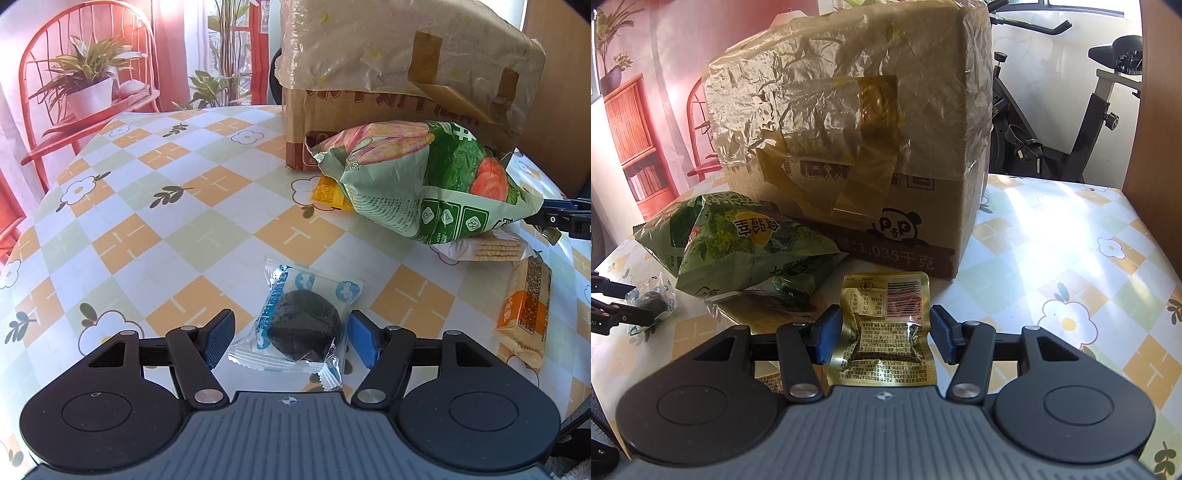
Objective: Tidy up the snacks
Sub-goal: 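Lift the black snack and gold packet and carry them toward the box with both grippers, then open both grippers over the box to drop the two snacks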
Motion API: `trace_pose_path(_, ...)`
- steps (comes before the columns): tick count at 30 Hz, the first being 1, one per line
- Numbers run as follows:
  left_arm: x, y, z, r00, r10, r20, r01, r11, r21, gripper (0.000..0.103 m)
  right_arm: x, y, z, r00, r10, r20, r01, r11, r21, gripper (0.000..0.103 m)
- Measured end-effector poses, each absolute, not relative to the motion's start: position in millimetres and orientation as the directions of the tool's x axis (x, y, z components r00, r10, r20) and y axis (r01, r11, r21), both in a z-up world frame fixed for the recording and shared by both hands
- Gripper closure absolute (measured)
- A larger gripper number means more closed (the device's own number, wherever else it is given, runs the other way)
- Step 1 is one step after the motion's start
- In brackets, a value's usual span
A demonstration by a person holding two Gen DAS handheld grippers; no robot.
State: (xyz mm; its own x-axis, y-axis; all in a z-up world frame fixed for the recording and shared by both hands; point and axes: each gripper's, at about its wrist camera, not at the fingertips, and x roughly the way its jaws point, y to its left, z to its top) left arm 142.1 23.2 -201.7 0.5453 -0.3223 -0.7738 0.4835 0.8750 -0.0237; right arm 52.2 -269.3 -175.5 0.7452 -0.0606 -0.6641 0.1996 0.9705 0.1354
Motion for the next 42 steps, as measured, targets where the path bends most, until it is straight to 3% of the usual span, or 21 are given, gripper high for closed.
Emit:
trace_pose_path(10, 149, 11, -211, 0.534, -0.299, -0.791, 0.515, 0.857, 0.023, 0.034, 52, -269, -176, 0.745, -0.061, -0.664, 0.2, 0.97, 0.135, 0.048)
trace_pose_path(11, 148, 12, -210, 0.537, -0.311, -0.784, 0.515, 0.857, 0.012, 0.045, 52, -269, -175, 0.745, -0.061, -0.664, 0.201, 0.97, 0.136, 0.048)
trace_pose_path(13, 147, 12, -208, 0.535, -0.328, -0.779, 0.527, 0.85, 0.004, 0.055, 50, -268, -174, 0.748, -0.062, -0.661, 0.202, 0.97, 0.137, 0.049)
trace_pose_path(28, 141, 28, -150, 0.679, -0.345, -0.648, 0.435, 0.9, -0.024, 0.056, 39, -261, -147, 0.808, -0.075, -0.584, 0.177, 0.977, 0.121, 0.049)
trace_pose_path(42, 147, 4, -57, 0.796, -0.404, -0.45, 0.454, 0.891, 0.005, 0.055, 40, -261, -58, 0.91, -0.041, -0.412, 0.087, 0.992, 0.094, 0.049)
